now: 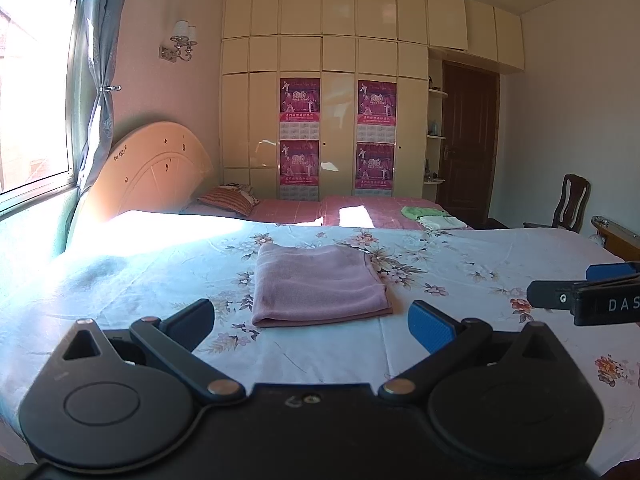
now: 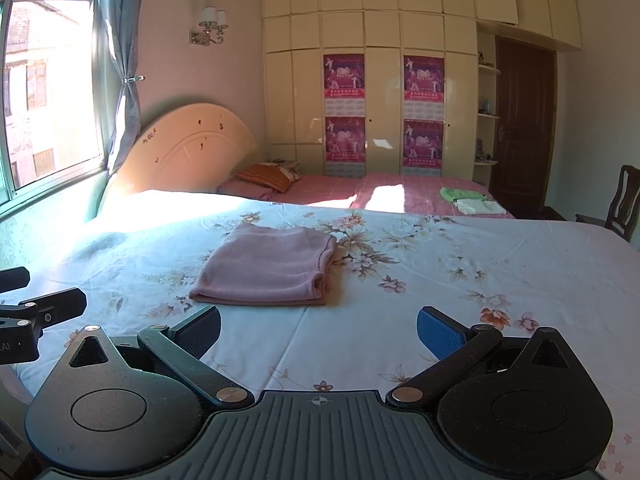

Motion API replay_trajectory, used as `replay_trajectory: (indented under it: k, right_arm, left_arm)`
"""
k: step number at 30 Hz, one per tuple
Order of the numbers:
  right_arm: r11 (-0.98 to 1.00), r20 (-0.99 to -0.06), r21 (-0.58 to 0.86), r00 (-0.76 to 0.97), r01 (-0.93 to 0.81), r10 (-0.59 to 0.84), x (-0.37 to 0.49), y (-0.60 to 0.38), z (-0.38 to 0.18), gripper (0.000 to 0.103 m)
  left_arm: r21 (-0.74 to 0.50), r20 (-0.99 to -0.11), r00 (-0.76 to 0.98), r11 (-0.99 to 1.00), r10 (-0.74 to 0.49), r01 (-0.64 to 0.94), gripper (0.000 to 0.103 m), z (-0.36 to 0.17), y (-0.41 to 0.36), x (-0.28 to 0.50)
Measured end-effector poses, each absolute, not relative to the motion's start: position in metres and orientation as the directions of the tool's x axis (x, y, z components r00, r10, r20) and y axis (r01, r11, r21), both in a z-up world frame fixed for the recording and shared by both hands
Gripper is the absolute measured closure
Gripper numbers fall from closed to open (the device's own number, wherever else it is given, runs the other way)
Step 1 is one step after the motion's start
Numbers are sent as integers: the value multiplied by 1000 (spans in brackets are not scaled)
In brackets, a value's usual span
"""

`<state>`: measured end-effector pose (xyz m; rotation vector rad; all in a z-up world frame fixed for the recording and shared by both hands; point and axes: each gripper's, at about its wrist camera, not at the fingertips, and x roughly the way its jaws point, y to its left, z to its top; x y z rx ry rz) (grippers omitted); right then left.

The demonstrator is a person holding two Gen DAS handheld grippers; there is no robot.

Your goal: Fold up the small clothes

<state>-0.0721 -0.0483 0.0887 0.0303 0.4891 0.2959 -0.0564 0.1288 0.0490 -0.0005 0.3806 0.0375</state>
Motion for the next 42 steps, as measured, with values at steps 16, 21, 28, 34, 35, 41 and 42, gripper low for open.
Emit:
replay_trajectory:
  k: [16, 21, 28, 34, 35, 41, 42]
  right_arm:
    - [958, -455, 81, 845, -274, 280, -73, -52, 90, 0]
    - [958, -458, 82, 843, -275, 281, -72, -53, 89, 0]
    - [958, -458, 80, 843, -275, 281, -71, -54, 88, 0]
    - [958, -459, 82, 843, -276, 282, -71, -54, 88, 0]
    - [958, -459, 81, 843, -276, 282, -70, -54, 88, 0]
    - [957, -460, 83, 841, -279, 285, -69, -54, 89, 0]
    - [956, -461, 84, 840, -281, 287, -68, -54, 89, 0]
  left_arm:
    - [13, -373, 927, 999, 34, -31, 0, 49, 129, -54]
    - [11, -375, 926, 999, 32, -30, 0, 48, 128, -52]
    - [10, -374, 927, 1000, 28, -27, 0, 47, 128, -51]
    - [15, -375, 926, 1000, 27, -23, 0, 46, 128, -51]
    - [16, -376, 926, 1000, 27, -22, 0, 47, 127, -50]
    - [16, -381, 924, 1000, 27, -22, 0, 47, 127, -49]
    - [16, -380, 924, 1000, 26, -22, 0, 47, 127, -49]
